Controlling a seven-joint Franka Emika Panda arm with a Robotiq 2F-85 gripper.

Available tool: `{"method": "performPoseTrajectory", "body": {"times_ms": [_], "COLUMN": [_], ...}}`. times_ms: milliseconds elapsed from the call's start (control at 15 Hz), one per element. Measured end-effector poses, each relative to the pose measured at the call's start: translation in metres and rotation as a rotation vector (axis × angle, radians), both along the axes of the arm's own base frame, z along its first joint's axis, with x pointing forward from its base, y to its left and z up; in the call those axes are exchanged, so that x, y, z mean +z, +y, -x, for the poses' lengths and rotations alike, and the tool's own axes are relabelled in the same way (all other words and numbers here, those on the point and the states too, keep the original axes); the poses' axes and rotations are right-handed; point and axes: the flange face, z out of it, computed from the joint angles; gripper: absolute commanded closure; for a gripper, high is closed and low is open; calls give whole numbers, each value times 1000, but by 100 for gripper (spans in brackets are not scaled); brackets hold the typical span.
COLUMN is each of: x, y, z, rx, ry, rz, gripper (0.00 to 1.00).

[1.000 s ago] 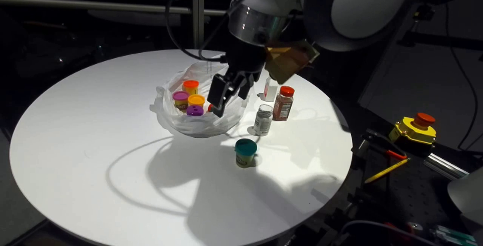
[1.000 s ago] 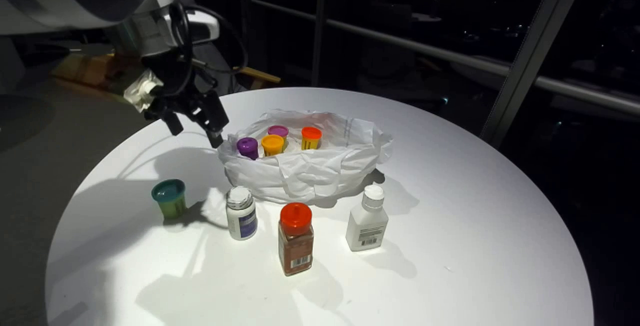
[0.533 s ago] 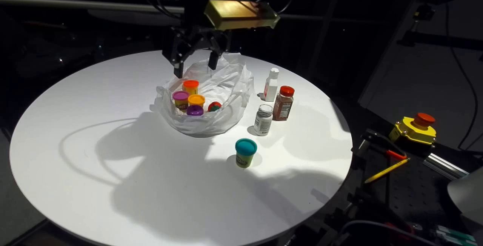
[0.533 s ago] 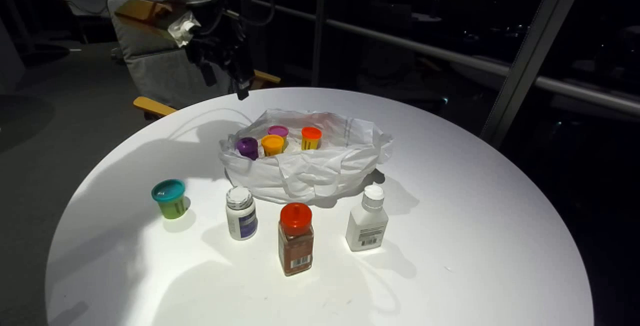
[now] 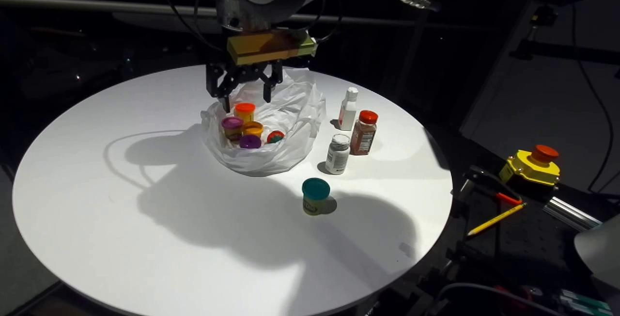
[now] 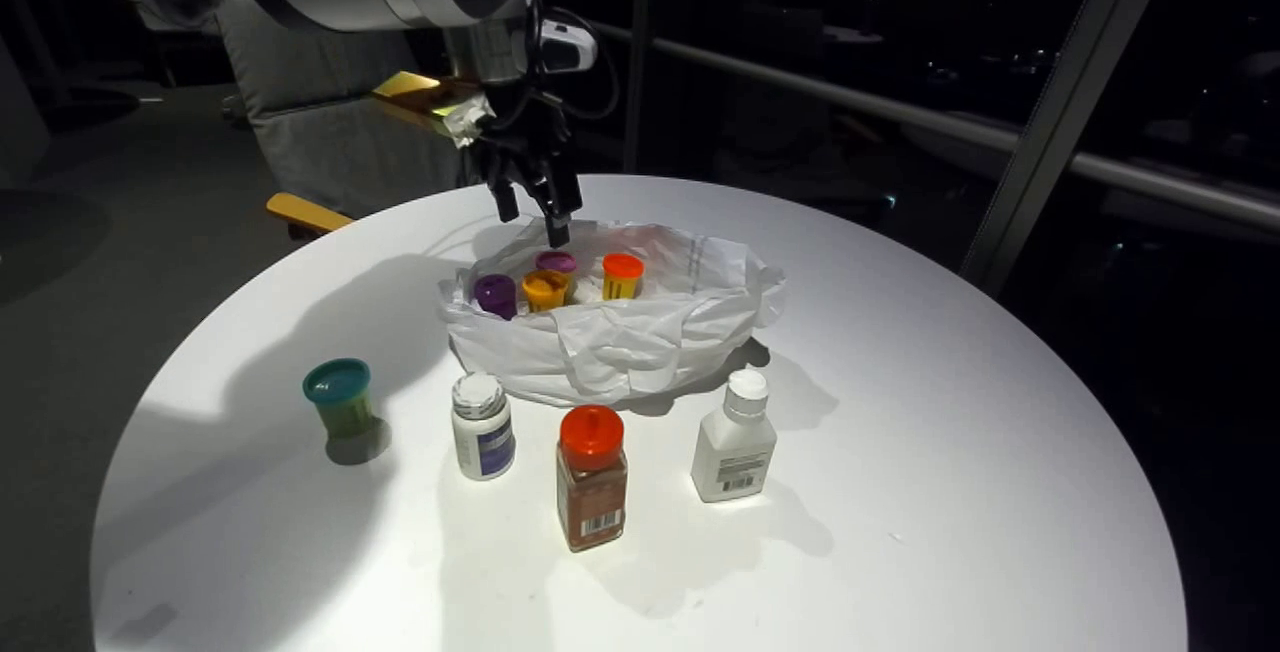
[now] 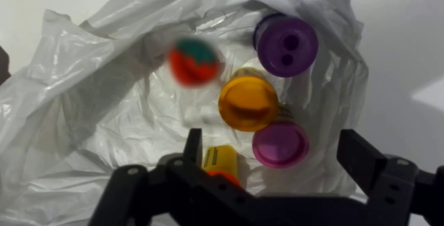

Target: Remove the contents in the plastic bag and put them on the table.

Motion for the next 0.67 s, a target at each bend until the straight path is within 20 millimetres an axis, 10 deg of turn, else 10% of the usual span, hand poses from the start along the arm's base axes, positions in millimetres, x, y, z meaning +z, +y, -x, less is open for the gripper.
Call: {"method": "performPoseTrajectory", "body": {"times_ms": [667], "x": [-28], "y": [-47], "z": [-53], "rx": [-189], "ry": [67], "rz": [-26], "gripper": [0]}}
